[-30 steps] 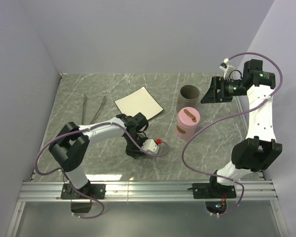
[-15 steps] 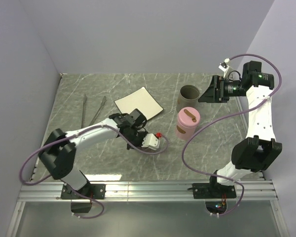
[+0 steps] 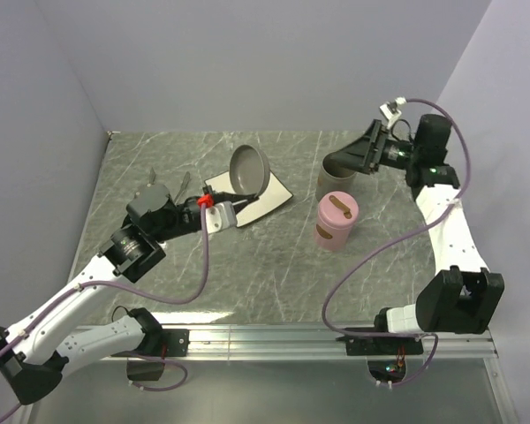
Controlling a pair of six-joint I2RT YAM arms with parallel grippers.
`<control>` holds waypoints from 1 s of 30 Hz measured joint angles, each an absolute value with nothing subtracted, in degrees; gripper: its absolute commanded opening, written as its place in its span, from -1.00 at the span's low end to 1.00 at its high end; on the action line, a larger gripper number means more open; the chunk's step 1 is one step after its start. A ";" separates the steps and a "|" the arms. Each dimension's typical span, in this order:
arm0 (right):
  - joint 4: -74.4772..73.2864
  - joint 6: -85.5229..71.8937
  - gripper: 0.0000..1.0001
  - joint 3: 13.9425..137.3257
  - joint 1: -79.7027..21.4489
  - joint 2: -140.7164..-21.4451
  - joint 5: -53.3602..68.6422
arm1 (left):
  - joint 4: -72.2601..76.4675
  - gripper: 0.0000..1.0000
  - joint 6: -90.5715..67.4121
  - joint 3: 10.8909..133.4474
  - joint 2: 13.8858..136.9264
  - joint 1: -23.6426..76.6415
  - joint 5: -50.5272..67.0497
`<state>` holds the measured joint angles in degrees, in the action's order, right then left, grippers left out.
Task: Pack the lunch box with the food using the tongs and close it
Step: Pick up the box lid from the center of the board, then close the box lid on the packing box.
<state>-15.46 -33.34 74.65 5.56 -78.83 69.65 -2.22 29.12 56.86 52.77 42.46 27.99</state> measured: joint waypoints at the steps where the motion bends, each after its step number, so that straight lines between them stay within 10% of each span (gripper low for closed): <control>1: -10.74 -37.10 0.71 74.52 3.42 -78.96 69.41 | -0.51 -0.99 28.23 57.41 52.82 42.46 27.94; 17: 47.92 -92.20 0.60 76.36 -17.80 -91.33 65.30 | 14.81 -0.99 19.35 59.90 53.36 42.41 25.06; 30: 61.39 -105.54 0.42 79.24 -25.96 -92.97 60.47 | 20.36 -0.99 13.50 60.14 53.54 41.80 24.27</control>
